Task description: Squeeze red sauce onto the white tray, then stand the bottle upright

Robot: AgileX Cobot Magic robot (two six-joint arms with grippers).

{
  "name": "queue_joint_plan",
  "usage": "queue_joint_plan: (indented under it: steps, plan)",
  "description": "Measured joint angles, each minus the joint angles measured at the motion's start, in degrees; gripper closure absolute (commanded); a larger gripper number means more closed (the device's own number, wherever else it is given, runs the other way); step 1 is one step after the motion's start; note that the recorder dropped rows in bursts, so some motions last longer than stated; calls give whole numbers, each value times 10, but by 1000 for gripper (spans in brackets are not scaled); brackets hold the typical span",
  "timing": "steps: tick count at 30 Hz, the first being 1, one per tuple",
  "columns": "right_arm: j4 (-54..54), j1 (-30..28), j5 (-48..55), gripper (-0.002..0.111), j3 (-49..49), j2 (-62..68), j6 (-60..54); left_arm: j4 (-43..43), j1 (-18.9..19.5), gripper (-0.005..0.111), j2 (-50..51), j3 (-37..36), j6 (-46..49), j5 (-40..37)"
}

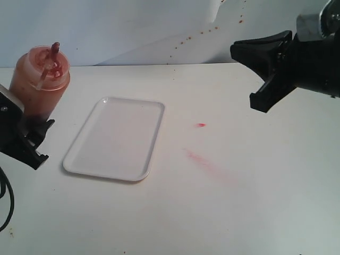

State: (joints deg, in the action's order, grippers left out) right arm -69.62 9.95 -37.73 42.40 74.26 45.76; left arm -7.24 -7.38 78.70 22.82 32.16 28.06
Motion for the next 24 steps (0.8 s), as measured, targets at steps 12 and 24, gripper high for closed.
queue_joint_plan:
  steps: [12,24]
  plan:
    - [11,8,4,108,6,0,0,92,0,107,0,0,60,2]
    - [79,8,11,108,6,0,-13,167,0,107,37,53,89,2]
